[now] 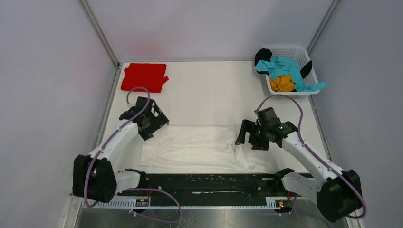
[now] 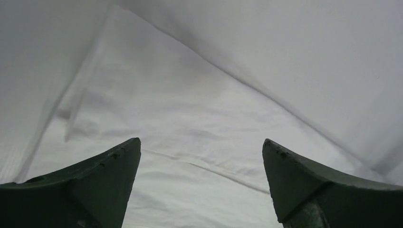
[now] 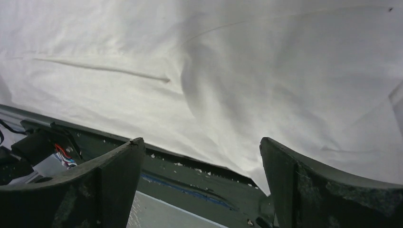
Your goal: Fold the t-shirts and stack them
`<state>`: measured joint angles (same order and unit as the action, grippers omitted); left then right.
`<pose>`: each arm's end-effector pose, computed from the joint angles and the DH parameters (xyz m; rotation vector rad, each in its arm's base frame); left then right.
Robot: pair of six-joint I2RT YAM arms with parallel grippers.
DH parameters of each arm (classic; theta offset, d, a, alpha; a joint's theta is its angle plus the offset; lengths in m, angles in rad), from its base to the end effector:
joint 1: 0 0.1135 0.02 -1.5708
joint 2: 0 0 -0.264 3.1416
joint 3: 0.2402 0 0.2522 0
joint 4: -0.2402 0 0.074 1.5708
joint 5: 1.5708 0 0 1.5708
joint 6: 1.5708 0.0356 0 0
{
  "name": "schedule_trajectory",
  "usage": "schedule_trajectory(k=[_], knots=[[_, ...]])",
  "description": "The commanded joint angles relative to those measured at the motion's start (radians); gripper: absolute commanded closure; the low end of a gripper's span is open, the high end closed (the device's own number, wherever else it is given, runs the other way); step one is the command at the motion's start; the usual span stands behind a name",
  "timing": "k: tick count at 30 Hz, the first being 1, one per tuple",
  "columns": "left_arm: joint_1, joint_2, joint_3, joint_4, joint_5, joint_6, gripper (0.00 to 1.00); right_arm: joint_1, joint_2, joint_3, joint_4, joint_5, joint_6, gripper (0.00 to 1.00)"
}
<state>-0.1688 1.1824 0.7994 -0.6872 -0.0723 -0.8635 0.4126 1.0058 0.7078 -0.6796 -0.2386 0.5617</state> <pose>0.2195 -0.0348 0.2259 -0.9286 2.4929 -0.2520 0.1717 0.0843 0.2319 0.1006 2.6497 0.6598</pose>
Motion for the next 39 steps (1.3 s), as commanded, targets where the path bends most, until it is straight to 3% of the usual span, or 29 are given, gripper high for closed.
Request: schedule_trajectory(k=[1,5,11,17,25,30,35,39], knots=[[-0.073,0.099,0.002,0.071,0.096,0.04,0.01,0.006,0.118,-0.071,0.185,-0.016,0.112,0.01],[-0.09,0.154,-0.048,0.095,0.089,0.042,0.01,-0.01,0.281,-0.045,0.233,0.027,0.102,0.01],[-0.09,0.168,-0.092,0.129,0.118,0.028,0.01,-0.076,0.563,0.154,0.277,0.027,0.067,0.0],[-0.141,0.188,-0.103,0.231,0.18,-0.038,0.01,-0.107,0.842,0.492,0.235,0.006,0.041,0.01],[-0.191,0.248,-0.113,0.295,0.234,-0.092,0.01,-0.11,1.173,0.926,0.083,-0.138,-0.001,0.01],[-0.232,0.236,-0.179,0.305,0.289,-0.13,0.01,-0.11,1.365,1.263,-0.106,-0.181,-0.01,0.01],[-0.347,0.164,-0.256,0.321,0.379,-0.156,0.01,-0.11,1.527,1.595,-0.283,-0.179,-0.047,0.01],[-0.444,0.135,-0.251,0.342,0.511,-0.072,0.01,-0.119,1.659,1.85,-0.356,-0.151,-0.063,0.01]])
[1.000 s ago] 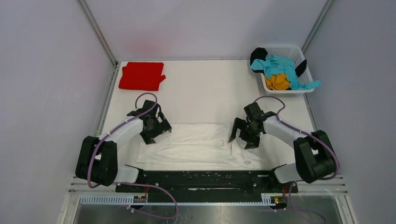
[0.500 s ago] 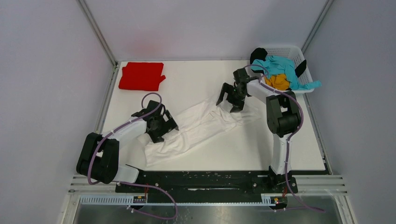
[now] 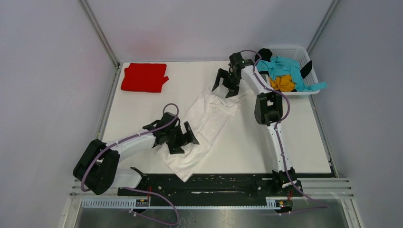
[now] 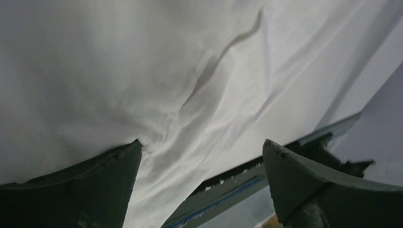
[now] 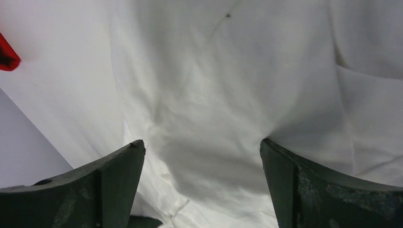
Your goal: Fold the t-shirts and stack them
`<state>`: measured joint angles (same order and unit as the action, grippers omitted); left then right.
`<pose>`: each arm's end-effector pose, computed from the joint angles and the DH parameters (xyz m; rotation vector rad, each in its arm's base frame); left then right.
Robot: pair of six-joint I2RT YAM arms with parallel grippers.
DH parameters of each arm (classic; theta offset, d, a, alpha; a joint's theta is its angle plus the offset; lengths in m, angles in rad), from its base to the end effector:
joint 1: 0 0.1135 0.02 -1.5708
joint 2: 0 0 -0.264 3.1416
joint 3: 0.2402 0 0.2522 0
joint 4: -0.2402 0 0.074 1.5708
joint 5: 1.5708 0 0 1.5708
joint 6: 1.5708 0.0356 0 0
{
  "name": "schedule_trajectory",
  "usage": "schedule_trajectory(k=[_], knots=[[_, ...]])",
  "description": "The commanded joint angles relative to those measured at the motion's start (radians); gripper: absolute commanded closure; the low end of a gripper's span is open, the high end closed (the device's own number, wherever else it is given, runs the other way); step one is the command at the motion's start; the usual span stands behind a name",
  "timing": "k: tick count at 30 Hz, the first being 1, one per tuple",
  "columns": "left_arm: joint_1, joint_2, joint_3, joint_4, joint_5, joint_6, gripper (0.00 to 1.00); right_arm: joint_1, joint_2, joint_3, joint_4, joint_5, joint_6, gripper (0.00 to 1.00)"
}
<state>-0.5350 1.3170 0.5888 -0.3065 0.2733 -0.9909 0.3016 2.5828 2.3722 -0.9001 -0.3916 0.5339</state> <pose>0.1945 -0.1264 0.1577 -0.5346 2.7768 -0.8172 0.5148 0.1744 0.1651 0.1938 2.7750 0.7677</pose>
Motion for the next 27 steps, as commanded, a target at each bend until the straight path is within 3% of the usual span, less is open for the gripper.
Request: schedule_trajectory(k=[1,4,8,14,19,23,27], knots=[[-0.088,-0.011,-0.042,-0.038,0.187,0.081,0.01,-0.015,0.101,0.221,-0.136,0.001,-0.029,0.0],[-0.154,-0.055,-0.05,-0.053,0.267,0.138,0.01,-0.041,0.098,0.233,-0.077,0.014,-0.014,0.0],[-0.235,-0.075,-0.049,-0.091,0.237,0.157,0.01,-0.053,0.037,0.214,-0.024,0.031,-0.066,0.01],[-0.24,-0.103,0.044,-0.119,0.144,0.199,0.01,-0.03,-0.168,0.087,-0.074,0.106,-0.194,0.01],[-0.239,-0.157,0.143,-0.177,-0.008,0.235,0.01,0.096,-0.435,-0.311,-0.029,0.268,-0.229,0.01],[-0.196,-0.185,0.197,-0.291,-0.263,0.189,0.01,0.225,-0.627,-0.656,0.099,0.307,-0.161,0.01],[-0.065,-0.259,0.129,-0.239,-0.214,0.172,0.01,0.331,-0.702,-0.869,0.216,0.252,-0.09,0.01]])
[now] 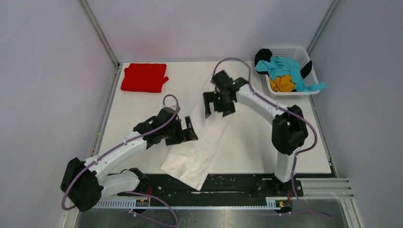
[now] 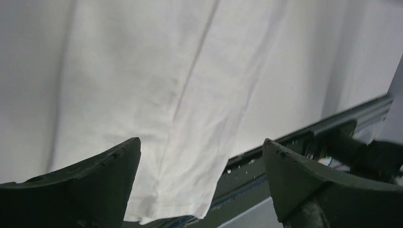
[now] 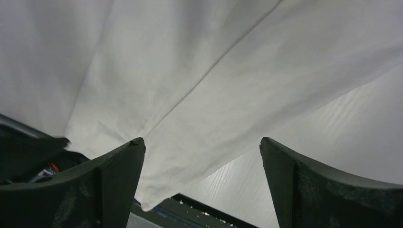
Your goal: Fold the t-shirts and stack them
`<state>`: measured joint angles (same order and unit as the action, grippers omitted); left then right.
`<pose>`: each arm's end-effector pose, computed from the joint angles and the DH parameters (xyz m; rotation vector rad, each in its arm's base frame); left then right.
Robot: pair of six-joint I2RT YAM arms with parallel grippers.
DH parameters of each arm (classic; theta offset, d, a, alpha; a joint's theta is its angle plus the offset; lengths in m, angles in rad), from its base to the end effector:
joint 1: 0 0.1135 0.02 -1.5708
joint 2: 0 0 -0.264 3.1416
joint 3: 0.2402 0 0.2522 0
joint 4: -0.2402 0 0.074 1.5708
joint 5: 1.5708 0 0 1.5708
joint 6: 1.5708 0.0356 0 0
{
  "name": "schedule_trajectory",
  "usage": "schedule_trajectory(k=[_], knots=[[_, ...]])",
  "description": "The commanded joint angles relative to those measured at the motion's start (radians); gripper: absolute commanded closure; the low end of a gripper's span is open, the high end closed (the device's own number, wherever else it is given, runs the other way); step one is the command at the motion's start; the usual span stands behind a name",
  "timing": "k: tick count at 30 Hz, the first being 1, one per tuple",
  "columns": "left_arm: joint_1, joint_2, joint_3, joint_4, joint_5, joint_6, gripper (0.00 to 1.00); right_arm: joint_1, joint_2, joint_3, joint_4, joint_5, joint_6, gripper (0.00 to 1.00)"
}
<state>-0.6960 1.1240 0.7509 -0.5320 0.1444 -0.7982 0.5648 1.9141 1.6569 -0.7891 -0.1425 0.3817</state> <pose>0.1681 -0.1471 0.2323 -0.0690 2.6453 -0.7618 0.3485 0.2268 0.2633 -0.2977 2.6786 0.5008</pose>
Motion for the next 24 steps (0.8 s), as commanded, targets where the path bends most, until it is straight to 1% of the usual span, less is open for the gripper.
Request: schedule_trajectory(k=[1,4,7,12,16,19,21,24], knots=[[0.123,-0.084,-0.049,-0.012,-0.082,-0.015,0.01,0.09,-0.03,-0.17,0.109,-0.011,0.053,0.01],[0.186,-0.12,-0.08,-0.045,-0.091,0.003,0.01,0.133,0.009,-0.174,0.107,-0.045,0.039,0.01],[0.227,-0.148,-0.118,-0.052,-0.09,0.004,0.01,0.136,0.069,-0.168,0.116,-0.055,0.044,0.0],[0.276,-0.163,-0.155,-0.042,-0.061,0.016,0.01,0.122,0.174,-0.114,0.082,-0.002,0.013,0.0],[0.293,-0.15,-0.161,-0.03,-0.05,0.023,0.01,0.07,0.204,-0.128,0.071,0.013,0.02,0.01],[0.294,-0.124,-0.164,0.008,-0.009,0.029,0.01,0.017,0.207,-0.131,0.066,0.011,0.003,0.01],[0.294,-0.099,-0.167,0.044,0.03,0.035,0.01,-0.034,0.212,-0.107,0.061,0.02,-0.011,0.0],[0.294,-0.054,-0.18,0.114,0.108,0.037,0.01,-0.109,0.252,-0.019,0.024,0.012,-0.052,0.0]])
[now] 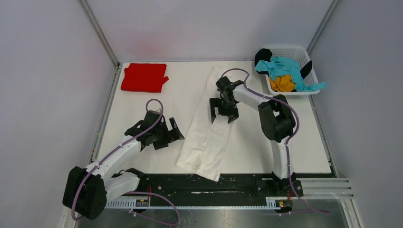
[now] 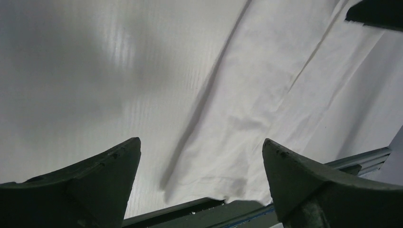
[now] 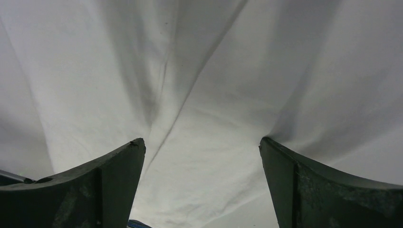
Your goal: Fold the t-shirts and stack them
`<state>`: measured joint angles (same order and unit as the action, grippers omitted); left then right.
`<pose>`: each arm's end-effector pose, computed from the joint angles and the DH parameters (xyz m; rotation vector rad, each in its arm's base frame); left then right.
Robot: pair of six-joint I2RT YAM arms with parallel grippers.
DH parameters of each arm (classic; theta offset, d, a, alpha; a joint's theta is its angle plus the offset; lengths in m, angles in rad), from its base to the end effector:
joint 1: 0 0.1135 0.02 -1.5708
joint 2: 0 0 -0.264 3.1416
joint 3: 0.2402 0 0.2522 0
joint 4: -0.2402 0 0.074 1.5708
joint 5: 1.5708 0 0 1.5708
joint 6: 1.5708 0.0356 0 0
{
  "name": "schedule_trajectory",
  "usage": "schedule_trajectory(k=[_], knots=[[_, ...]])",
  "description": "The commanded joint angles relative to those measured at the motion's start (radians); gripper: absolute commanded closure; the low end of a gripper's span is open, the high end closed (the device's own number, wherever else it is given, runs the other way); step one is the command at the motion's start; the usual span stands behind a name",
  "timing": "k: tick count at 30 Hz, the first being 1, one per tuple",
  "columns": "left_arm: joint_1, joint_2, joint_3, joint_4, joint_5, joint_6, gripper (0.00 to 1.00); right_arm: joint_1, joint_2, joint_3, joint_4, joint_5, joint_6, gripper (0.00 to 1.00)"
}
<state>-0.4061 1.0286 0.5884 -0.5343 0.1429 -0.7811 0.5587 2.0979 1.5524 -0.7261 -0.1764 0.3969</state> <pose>0.1746 -0.0806 0.1991 -0.4381 2.6228 -0.6147 0.3575 0.2308 0.1617 -0.2753 2.9130 0.4325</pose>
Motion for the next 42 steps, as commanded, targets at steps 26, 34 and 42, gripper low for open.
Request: schedule_trajectory(k=[26,34,42], knots=[[-0.354,0.379,-0.005,0.246,0.158,-0.003,0.66,-0.029,-0.802,-0.812,0.243,-0.021,0.182,0.02],[-0.376,0.403,-0.023,0.305,0.122,-0.037,0.75,0.126,-0.937,-1.035,0.362,-0.032,0.404,0.12],[-0.38,0.432,-0.032,0.339,0.107,-0.054,1.0,0.163,-0.945,-1.12,0.393,-0.024,0.456,0.45]])
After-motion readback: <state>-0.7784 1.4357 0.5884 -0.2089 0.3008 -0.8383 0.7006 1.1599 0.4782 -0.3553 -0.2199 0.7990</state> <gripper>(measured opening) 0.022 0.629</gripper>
